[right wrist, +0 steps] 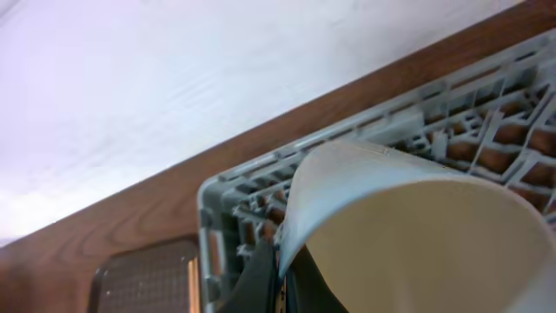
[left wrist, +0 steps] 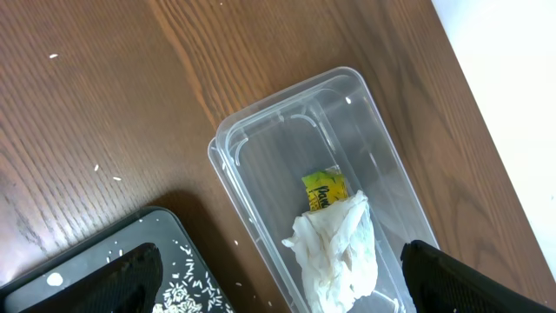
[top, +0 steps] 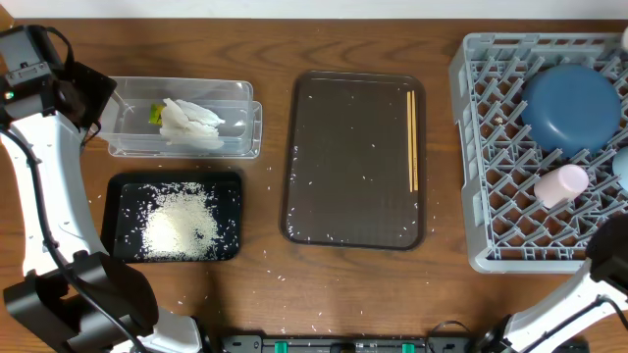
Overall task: Sort waste into correct bins and load items into the dishwasher rack
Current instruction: 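Withdraw the right gripper to the lower right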
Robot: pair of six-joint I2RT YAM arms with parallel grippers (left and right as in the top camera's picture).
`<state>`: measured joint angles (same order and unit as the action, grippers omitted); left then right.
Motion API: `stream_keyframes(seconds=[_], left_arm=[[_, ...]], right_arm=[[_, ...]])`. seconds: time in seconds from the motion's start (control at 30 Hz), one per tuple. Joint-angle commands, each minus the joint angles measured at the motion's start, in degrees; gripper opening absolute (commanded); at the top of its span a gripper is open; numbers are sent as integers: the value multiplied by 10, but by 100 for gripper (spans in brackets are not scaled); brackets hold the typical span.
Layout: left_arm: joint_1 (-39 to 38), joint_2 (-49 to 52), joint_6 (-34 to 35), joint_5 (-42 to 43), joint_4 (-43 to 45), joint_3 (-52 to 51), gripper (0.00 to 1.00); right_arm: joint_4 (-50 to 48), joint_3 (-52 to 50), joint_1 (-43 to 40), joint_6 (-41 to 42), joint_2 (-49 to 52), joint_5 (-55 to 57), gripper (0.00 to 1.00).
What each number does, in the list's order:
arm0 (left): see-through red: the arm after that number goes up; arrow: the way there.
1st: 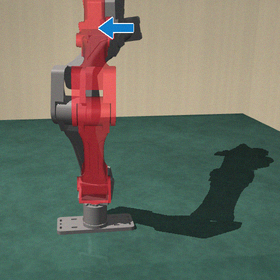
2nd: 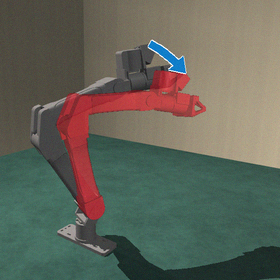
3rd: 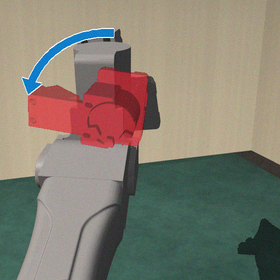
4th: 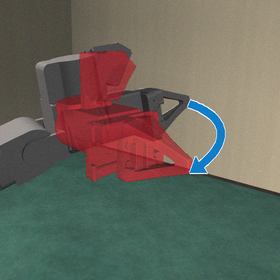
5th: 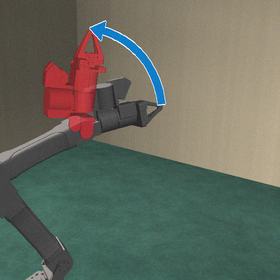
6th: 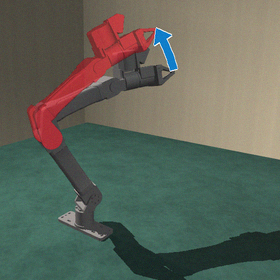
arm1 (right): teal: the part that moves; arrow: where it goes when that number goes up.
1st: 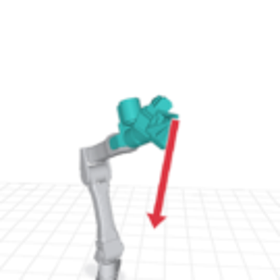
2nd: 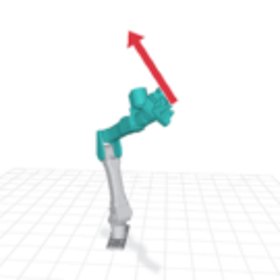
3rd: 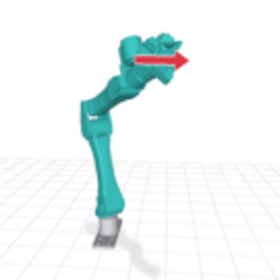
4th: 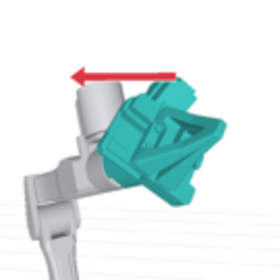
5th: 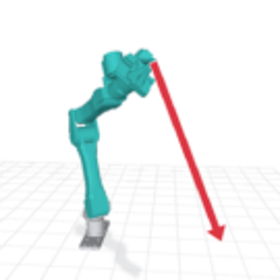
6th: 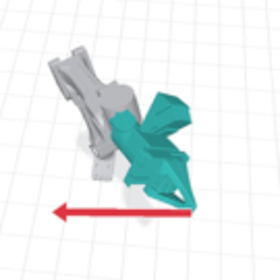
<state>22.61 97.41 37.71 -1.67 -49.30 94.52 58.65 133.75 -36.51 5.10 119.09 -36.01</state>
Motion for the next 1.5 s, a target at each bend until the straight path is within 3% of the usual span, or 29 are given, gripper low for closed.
stream_keyframes(seconds=[0.0,0.33,0.77,1.1,1.47], left_arm=[[1,-4,5,-1,-2,3,91],[1,-4,5,-1,-2,3,91],[1,-4,5,-1,-2,3,91],[1,-4,5,-1,-1,3,91],[1,-4,5,-1,-1,3,91]], right_arm=[[-46,-45,-24,-11,9,-45,1],[-280,-198,-70,45,9,-123,1],[-571,-372,-75,214,10,-153,2],[-588,-406,-90,214,30,-164,12],[-590,-406,-114,207,64,-210,15]])
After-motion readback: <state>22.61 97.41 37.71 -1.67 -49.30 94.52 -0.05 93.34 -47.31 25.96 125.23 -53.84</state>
